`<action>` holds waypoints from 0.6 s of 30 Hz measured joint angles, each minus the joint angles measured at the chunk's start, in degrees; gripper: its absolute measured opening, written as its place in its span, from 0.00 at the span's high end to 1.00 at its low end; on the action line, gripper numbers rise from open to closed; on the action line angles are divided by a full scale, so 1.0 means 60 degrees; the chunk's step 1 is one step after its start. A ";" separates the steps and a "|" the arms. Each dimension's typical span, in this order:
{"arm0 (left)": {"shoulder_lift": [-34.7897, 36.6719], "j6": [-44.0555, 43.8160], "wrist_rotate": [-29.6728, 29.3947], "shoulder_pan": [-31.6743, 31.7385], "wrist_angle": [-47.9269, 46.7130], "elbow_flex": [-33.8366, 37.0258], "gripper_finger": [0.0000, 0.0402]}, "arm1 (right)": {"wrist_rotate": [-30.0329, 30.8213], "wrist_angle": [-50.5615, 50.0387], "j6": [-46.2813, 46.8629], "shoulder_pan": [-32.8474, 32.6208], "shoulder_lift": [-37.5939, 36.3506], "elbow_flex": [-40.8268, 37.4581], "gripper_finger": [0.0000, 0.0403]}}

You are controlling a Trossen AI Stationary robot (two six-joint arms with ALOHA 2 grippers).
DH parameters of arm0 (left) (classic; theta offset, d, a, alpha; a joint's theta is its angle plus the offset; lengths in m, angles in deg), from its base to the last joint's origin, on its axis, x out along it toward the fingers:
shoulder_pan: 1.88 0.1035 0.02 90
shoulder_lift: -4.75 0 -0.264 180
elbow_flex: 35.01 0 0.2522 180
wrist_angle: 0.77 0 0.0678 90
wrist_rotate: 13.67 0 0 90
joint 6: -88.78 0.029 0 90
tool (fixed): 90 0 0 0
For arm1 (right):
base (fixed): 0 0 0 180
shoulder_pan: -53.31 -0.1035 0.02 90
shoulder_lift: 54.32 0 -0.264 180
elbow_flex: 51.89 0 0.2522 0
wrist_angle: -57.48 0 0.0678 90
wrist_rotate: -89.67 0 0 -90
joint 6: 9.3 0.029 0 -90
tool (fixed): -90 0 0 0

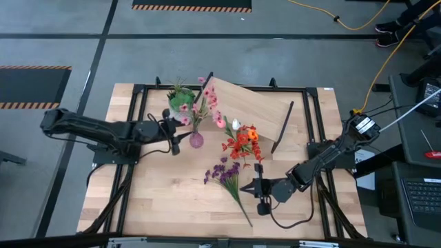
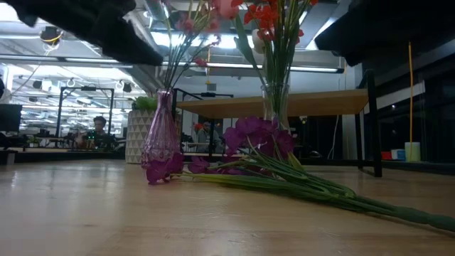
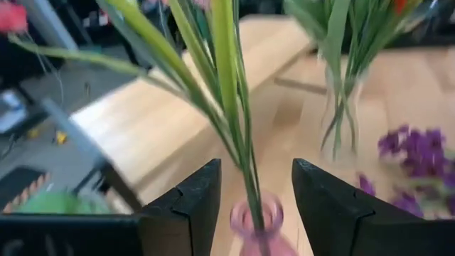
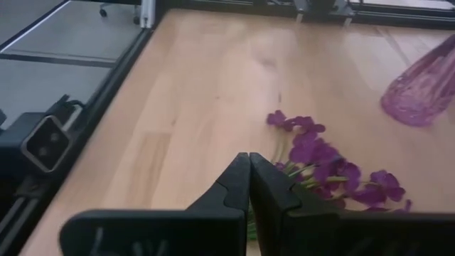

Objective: Pick and place flowers into a vace then onto a shelf
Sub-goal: Put the purple flowers into the pink vase

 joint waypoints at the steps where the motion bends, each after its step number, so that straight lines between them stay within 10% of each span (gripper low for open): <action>1: 0.0081 -0.0200 -0.0173 -0.0149 -0.0600 -0.0179 0.59 | 0.0002 -0.0003 0.0000 0.0060 0.0000 0.0000 0.96; 11: 0.0175 -0.2392 -0.0391 -0.1943 -0.2941 -0.0469 0.69 | -0.1199 -0.0237 0.1937 0.0251 0.0000 0.0037 0.98; 18: -0.0159 -0.3007 -0.0481 -0.3835 -0.2164 -0.0096 0.94 | -0.0877 -0.3851 0.4631 -0.0222 0.0010 0.1441 0.99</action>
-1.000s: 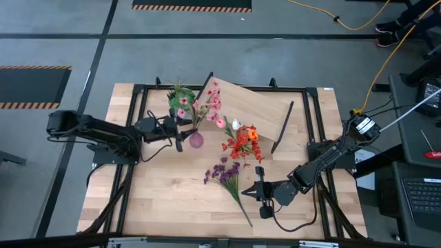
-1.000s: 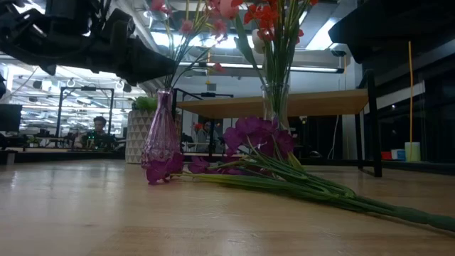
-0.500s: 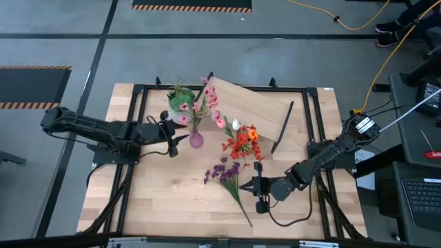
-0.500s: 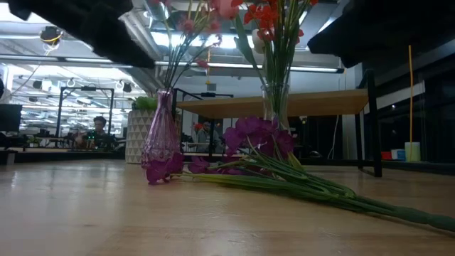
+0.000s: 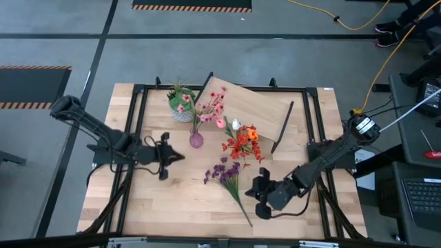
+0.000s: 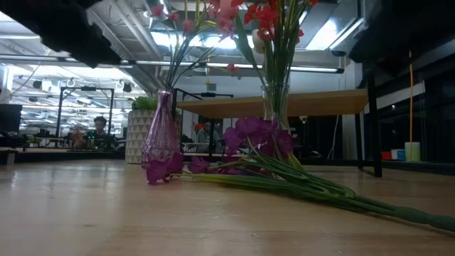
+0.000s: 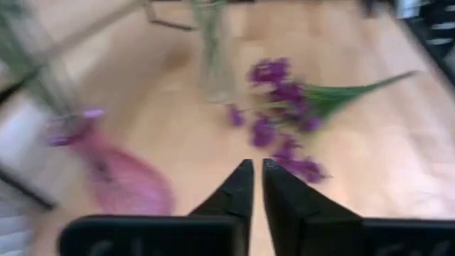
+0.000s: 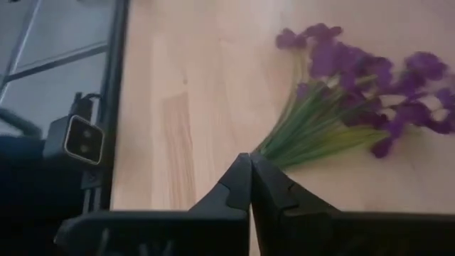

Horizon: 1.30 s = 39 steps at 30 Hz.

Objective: Pick and place flowers into a vace then onto a shelf
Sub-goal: Put the purple flowers into the pink vase

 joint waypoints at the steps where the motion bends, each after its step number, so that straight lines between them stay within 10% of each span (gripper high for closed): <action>1: -0.0058 -0.0066 0.0016 -0.0249 0.0276 0.0077 0.97 | 0.0219 -0.0549 0.0318 -0.0098 0.0050 0.0280 0.99; 29: -0.2257 -0.0585 0.0037 -0.1433 0.1793 0.0233 0.99 | 0.0598 -0.4569 0.2612 -0.0438 0.3276 0.4354 0.98; 39: -0.2169 -0.0568 0.0034 -0.1433 0.1991 0.0233 0.99 | 0.0111 -0.4447 0.2669 -0.0084 0.3794 0.4358 0.66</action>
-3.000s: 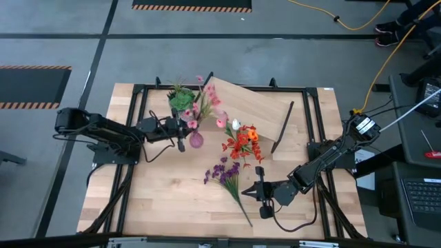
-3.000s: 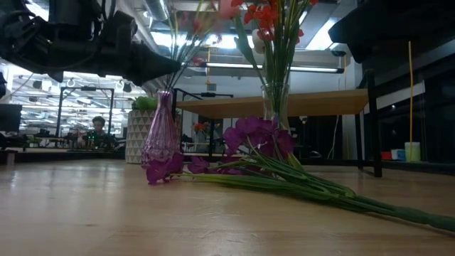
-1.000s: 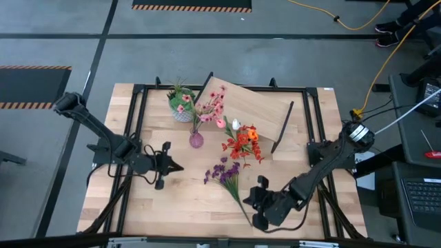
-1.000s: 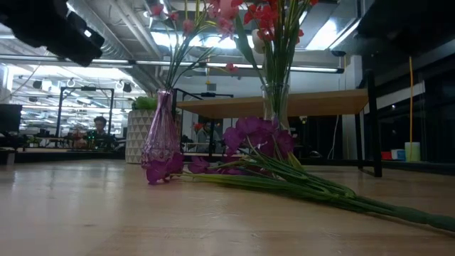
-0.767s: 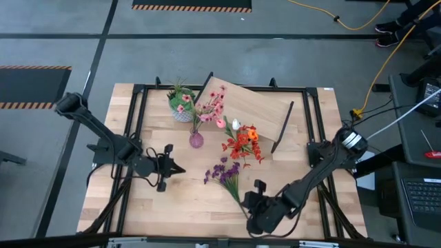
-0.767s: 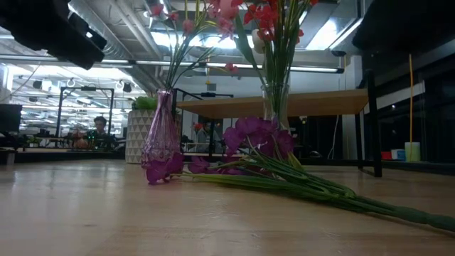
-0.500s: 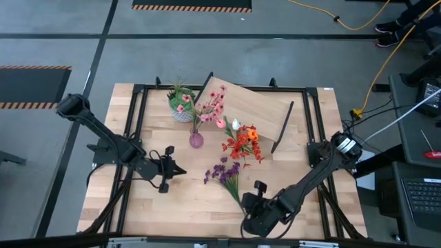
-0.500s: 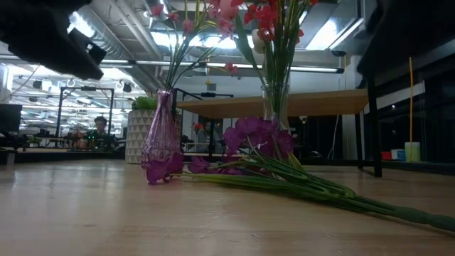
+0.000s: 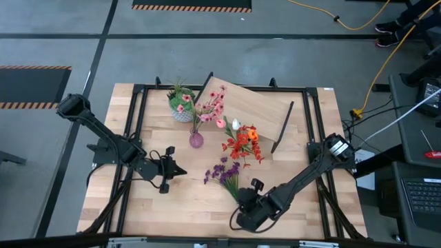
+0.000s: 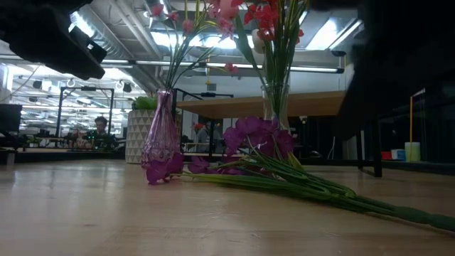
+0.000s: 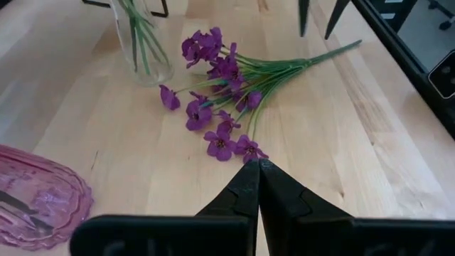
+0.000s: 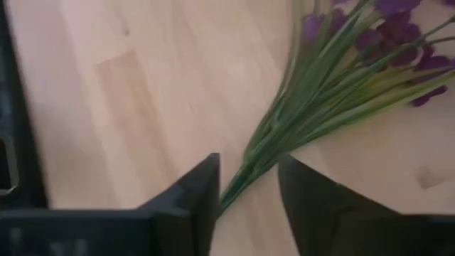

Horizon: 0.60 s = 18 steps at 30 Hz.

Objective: Pick and place flowers into a vace then onto a shelf
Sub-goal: Put the purple flowers into the pink vase

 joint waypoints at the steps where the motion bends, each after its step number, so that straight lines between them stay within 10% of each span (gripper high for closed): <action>1: -0.0004 0.0000 0.0000 0.0002 -0.0008 0.0000 0.99 | 0.0006 -0.0004 0.0000 0.0031 0.0029 0.0000 0.62; 18: -0.0004 0.0004 0.0000 0.0004 -0.0042 0.0000 0.99 | 0.0249 0.0033 0.0044 0.0093 0.0698 -0.0007 0.41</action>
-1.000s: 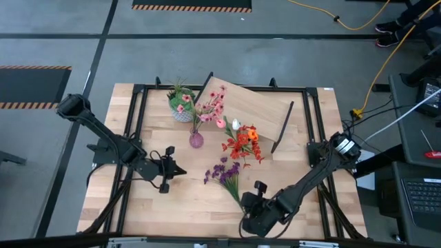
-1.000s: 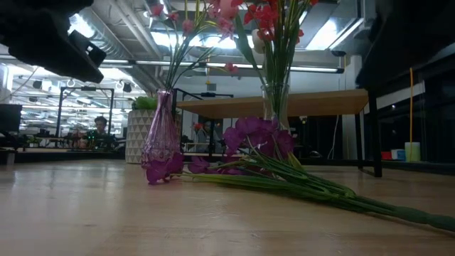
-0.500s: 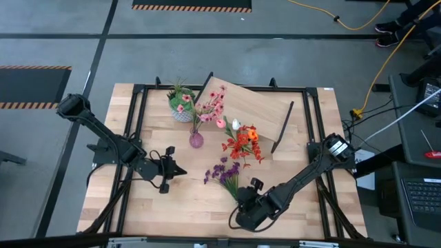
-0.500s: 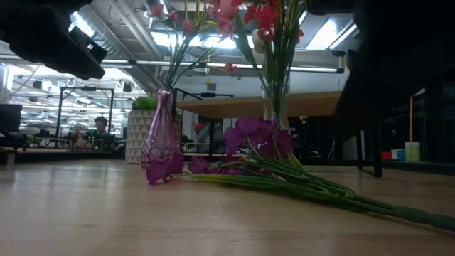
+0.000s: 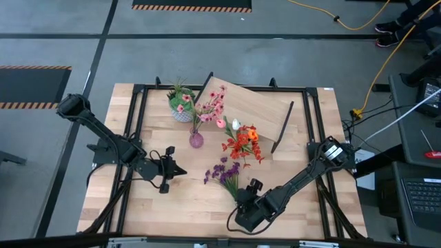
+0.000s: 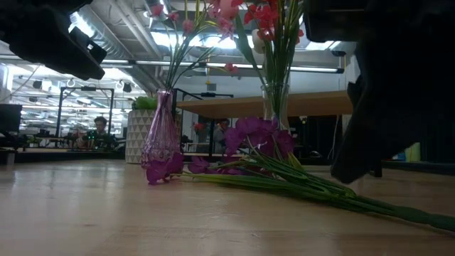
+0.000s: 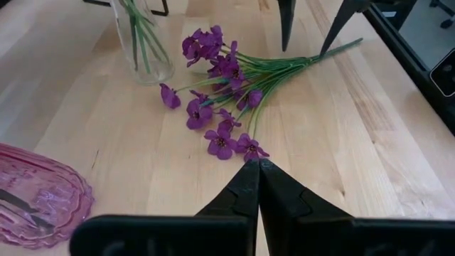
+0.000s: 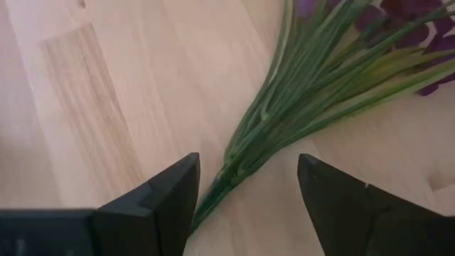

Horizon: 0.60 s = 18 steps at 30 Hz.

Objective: Pick and place flowers into a vace then onto a shelf
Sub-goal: Put the purple flowers into the pink vase

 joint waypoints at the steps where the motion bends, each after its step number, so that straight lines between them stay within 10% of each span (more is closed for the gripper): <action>1: 0.0000 0.0000 0.0000 0.0000 0.0000 0.0000 0.99 | 0.0029 0.0018 0.0000 0.0003 0.0049 0.0000 0.41; 18: 0.0000 0.0000 -0.0004 0.0000 -0.0036 0.0000 0.98 | 0.0310 0.0069 0.0463 0.0014 0.0763 0.0040 0.49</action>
